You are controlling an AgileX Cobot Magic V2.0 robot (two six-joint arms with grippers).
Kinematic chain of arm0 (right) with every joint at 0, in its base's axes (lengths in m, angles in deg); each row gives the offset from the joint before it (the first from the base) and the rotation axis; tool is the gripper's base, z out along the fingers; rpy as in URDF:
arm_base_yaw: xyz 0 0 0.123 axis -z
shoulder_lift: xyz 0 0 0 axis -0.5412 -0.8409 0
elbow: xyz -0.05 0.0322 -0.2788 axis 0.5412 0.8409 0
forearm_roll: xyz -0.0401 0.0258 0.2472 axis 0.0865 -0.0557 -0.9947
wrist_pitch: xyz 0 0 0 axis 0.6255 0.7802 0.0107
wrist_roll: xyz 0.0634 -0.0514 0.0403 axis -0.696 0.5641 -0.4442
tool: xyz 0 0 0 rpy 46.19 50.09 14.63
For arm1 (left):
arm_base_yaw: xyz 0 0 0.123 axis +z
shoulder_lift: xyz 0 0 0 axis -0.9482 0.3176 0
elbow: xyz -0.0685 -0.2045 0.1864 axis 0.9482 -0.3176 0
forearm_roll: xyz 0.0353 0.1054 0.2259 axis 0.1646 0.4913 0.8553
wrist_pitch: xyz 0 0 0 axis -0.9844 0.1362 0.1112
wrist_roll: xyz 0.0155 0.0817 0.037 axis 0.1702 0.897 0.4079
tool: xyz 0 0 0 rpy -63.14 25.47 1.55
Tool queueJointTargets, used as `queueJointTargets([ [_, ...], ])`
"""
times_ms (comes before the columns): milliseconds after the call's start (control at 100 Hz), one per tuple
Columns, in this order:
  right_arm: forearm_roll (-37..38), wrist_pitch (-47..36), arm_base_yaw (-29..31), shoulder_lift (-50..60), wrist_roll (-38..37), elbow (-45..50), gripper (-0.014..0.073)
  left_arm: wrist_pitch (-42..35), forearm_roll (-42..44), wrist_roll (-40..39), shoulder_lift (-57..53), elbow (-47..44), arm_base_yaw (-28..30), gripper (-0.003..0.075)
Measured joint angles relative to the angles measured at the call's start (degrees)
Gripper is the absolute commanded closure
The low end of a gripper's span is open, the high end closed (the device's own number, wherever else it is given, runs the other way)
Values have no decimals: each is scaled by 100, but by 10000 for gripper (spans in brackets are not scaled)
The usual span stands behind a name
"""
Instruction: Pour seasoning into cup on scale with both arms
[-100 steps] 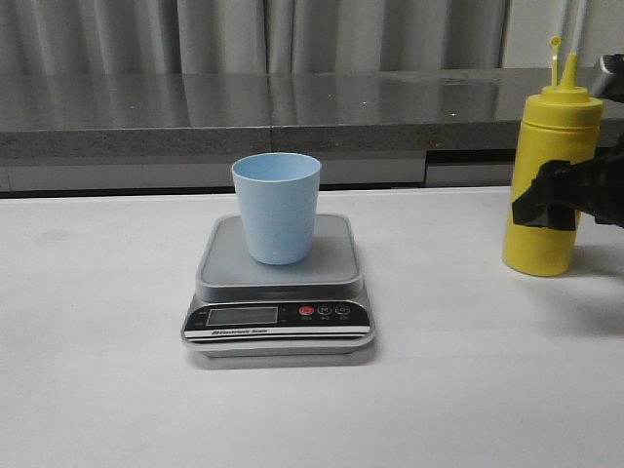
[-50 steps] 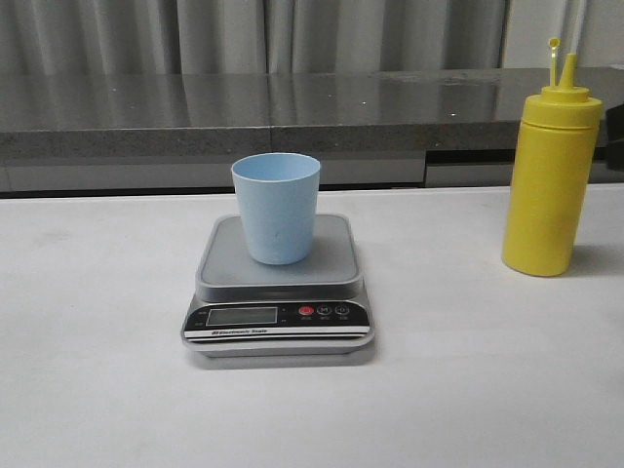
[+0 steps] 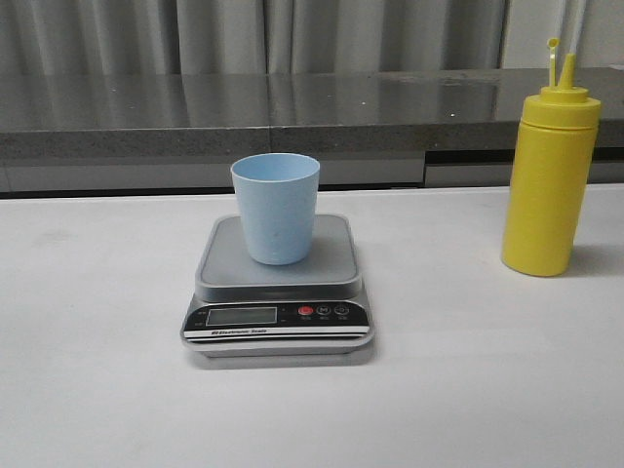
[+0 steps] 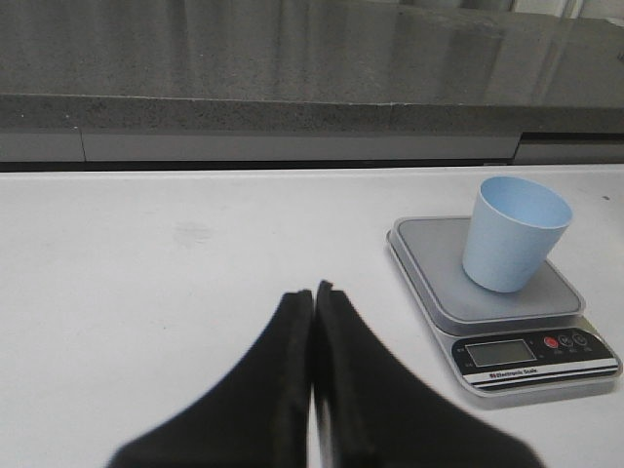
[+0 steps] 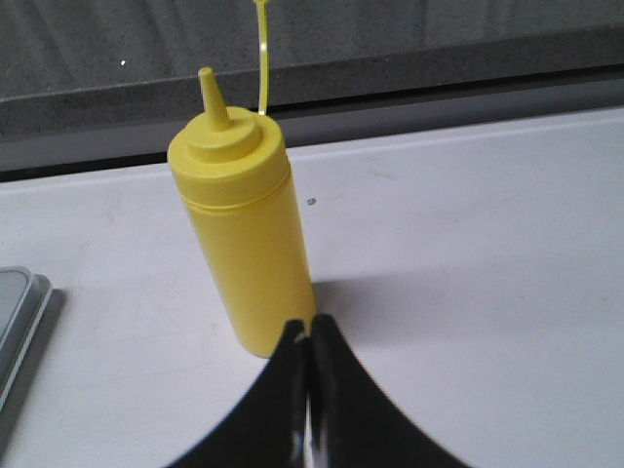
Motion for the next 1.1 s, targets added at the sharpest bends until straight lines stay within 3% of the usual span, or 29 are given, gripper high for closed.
queueJointTargets([
  [390,-33,601,0,1588,-45,290,662,0,0,0,0,0,0,741],
  [860,0,635,0,1862,-43,393,662,0,0,0,0,0,0,741],
  [950,-103,645,0,2214,192,461,662,0,0,0,0,0,0,741],
  [1100,-931,634,0,2626,1321,579,662,0,0,0,0,0,0,741],
])
